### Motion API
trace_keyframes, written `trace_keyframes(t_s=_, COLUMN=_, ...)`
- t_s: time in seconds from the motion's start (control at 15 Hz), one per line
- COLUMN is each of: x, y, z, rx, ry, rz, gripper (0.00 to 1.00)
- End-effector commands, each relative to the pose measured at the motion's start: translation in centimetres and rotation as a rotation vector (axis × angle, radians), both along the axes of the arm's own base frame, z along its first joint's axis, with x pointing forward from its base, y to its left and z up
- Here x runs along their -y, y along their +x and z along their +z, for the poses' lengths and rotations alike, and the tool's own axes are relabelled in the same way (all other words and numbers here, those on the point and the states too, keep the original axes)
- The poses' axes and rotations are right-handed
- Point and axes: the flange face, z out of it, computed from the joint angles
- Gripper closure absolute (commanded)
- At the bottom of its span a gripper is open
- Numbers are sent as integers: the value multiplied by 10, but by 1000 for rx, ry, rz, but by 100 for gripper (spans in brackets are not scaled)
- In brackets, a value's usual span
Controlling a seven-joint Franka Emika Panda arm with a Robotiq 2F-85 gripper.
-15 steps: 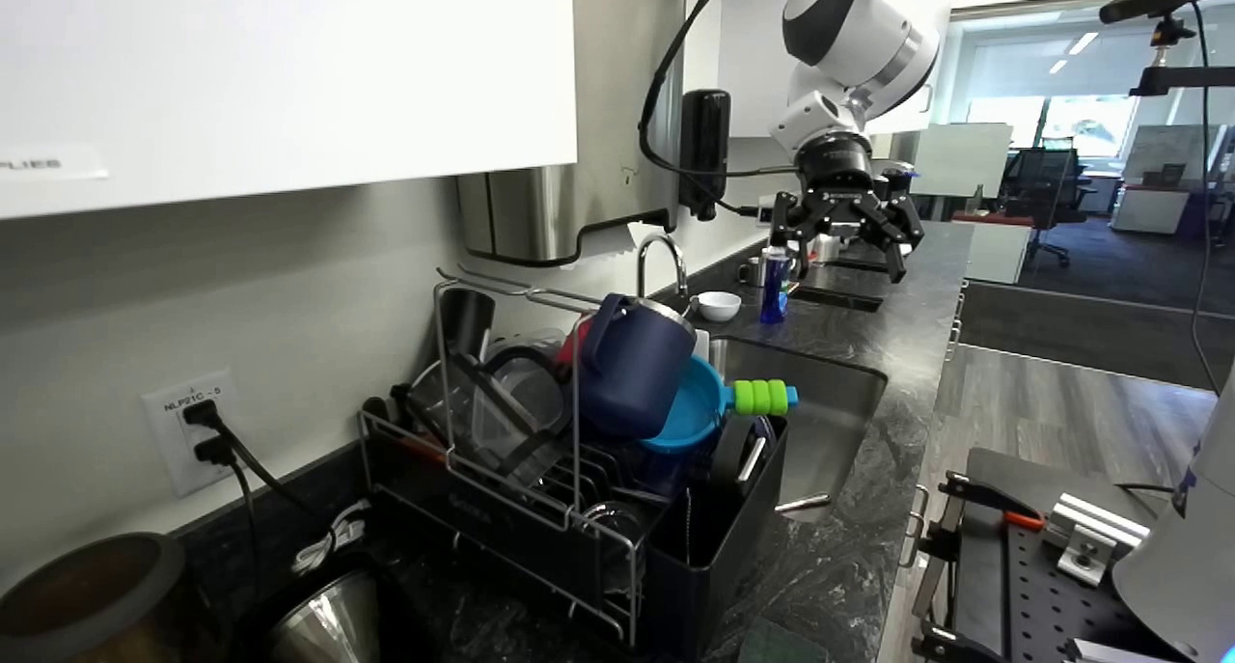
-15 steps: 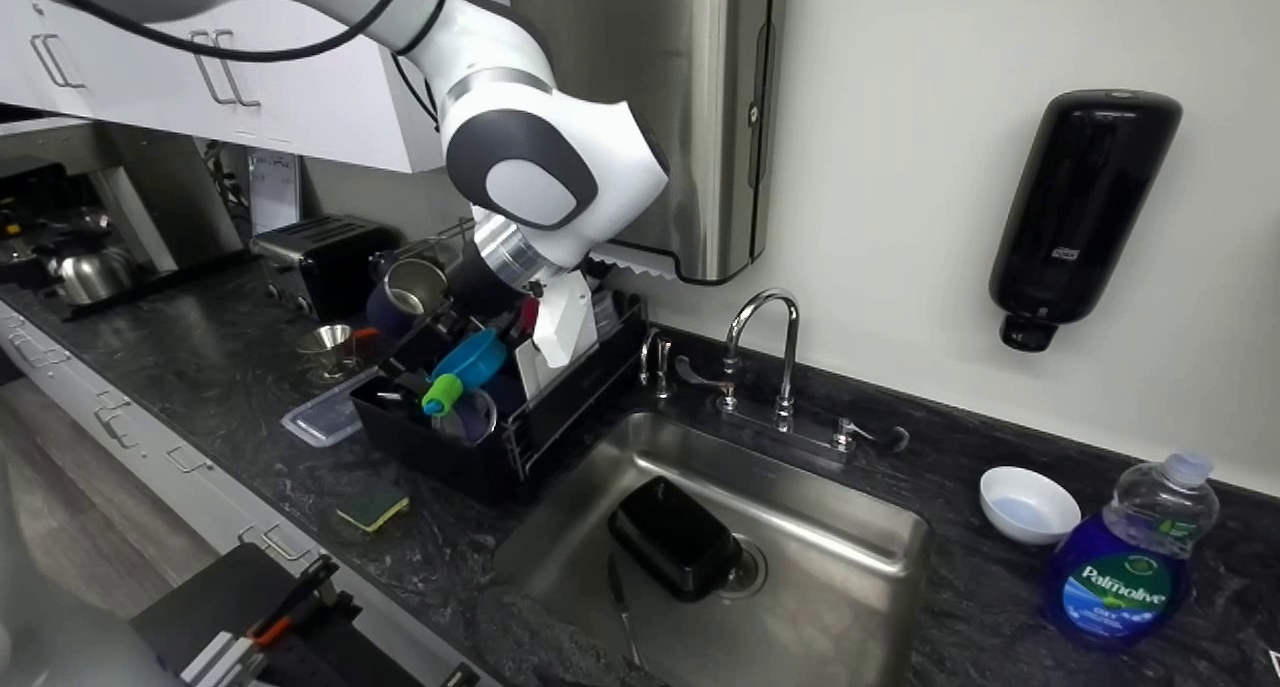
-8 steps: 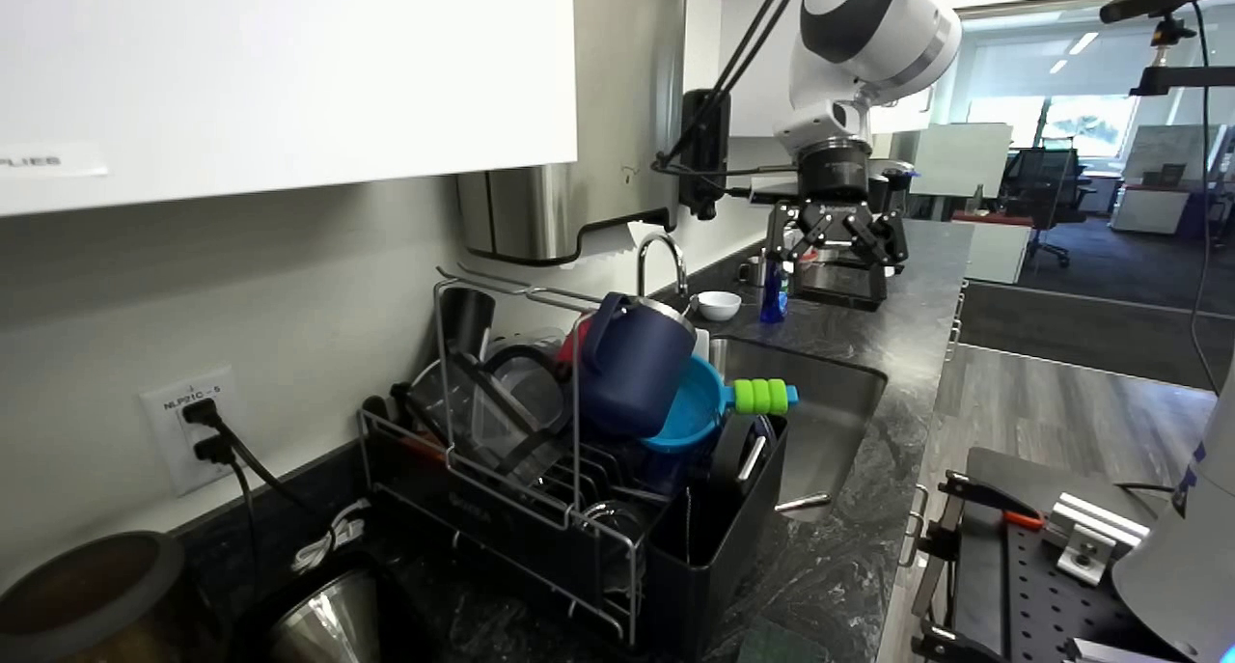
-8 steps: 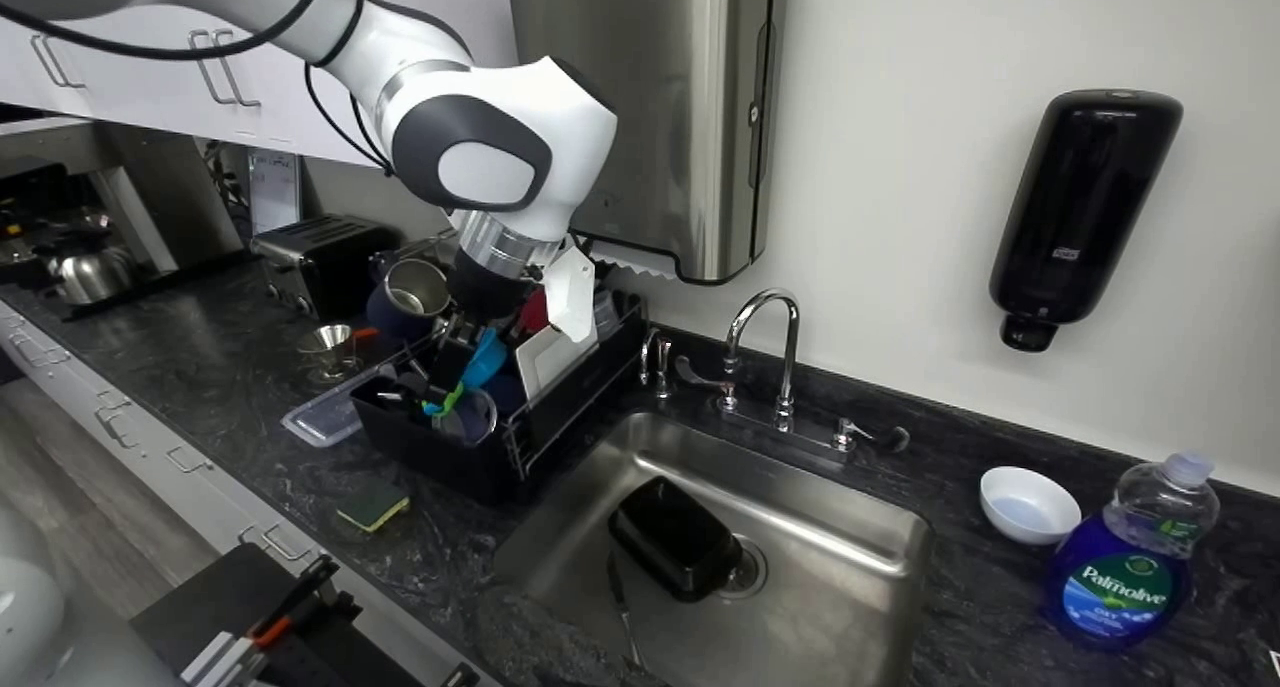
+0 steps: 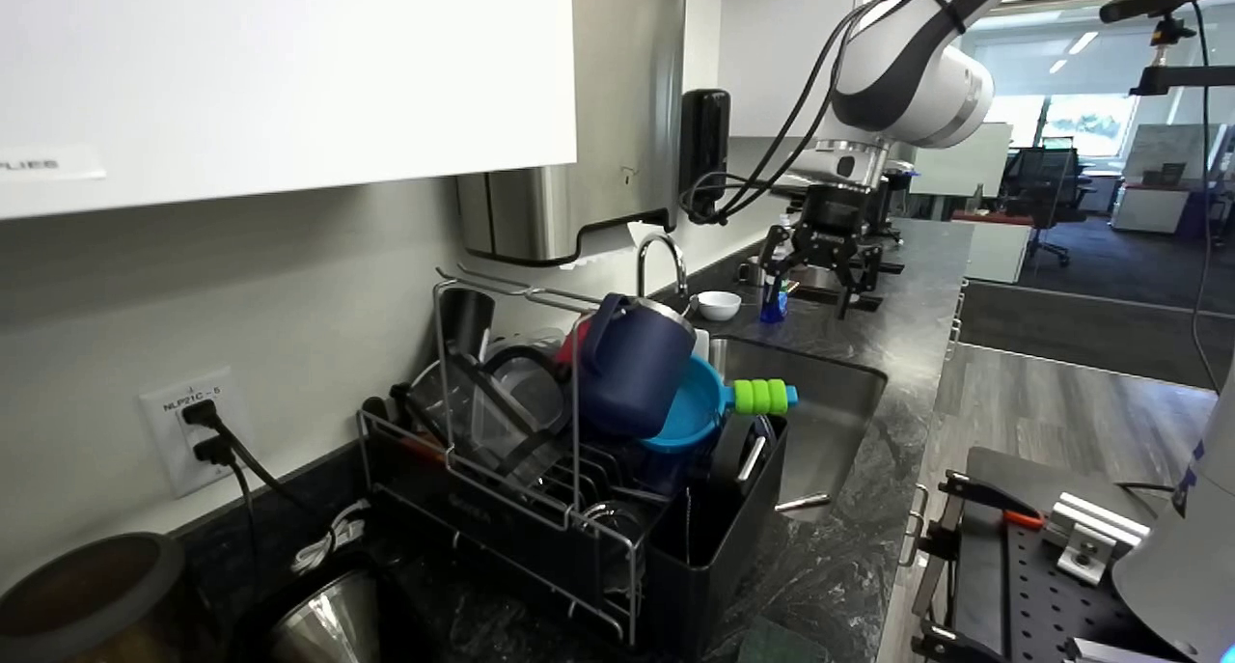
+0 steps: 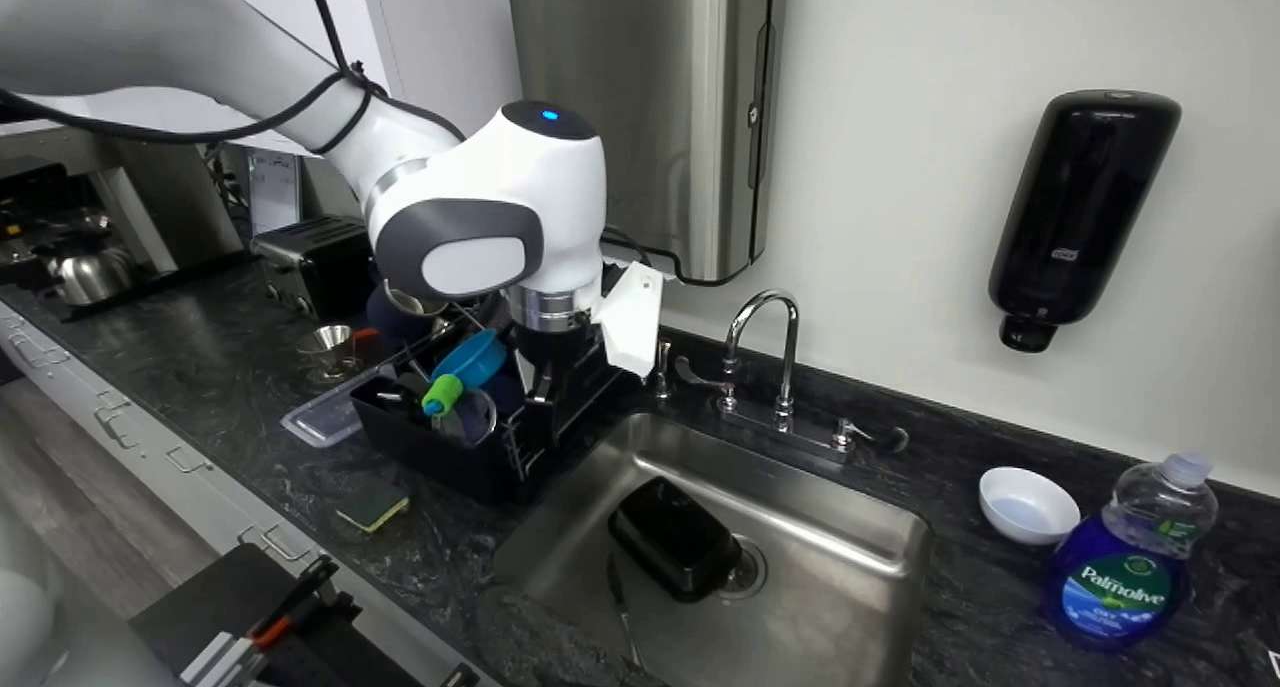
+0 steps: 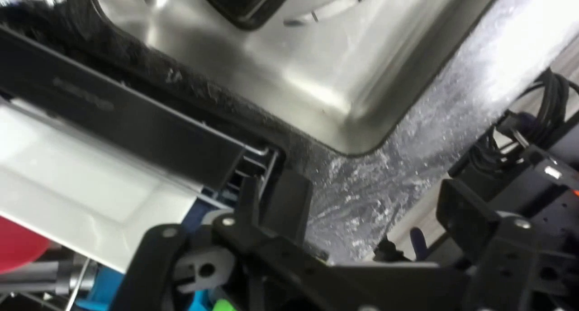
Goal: Move the mug from the sink to the dish rack
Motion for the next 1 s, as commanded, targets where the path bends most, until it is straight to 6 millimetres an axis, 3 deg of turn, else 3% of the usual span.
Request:
trace_keyframes(t_s=0.0, x=5, y=4, z=-16, rx=99, ry=-81, rz=-154, gripper=0)
trace_keyframes(t_s=0.47, x=11, y=18, z=-50, rx=193, ry=-193, rz=-517, gripper=0)
trace_keyframes(t_s=0.73, x=56, y=19, z=-71, rx=217, ry=-241, rz=-718, gripper=0)
trace_keyframes(t_s=0.93, x=102, y=22, z=-68, rx=207, ry=-306, rz=-876, gripper=0)
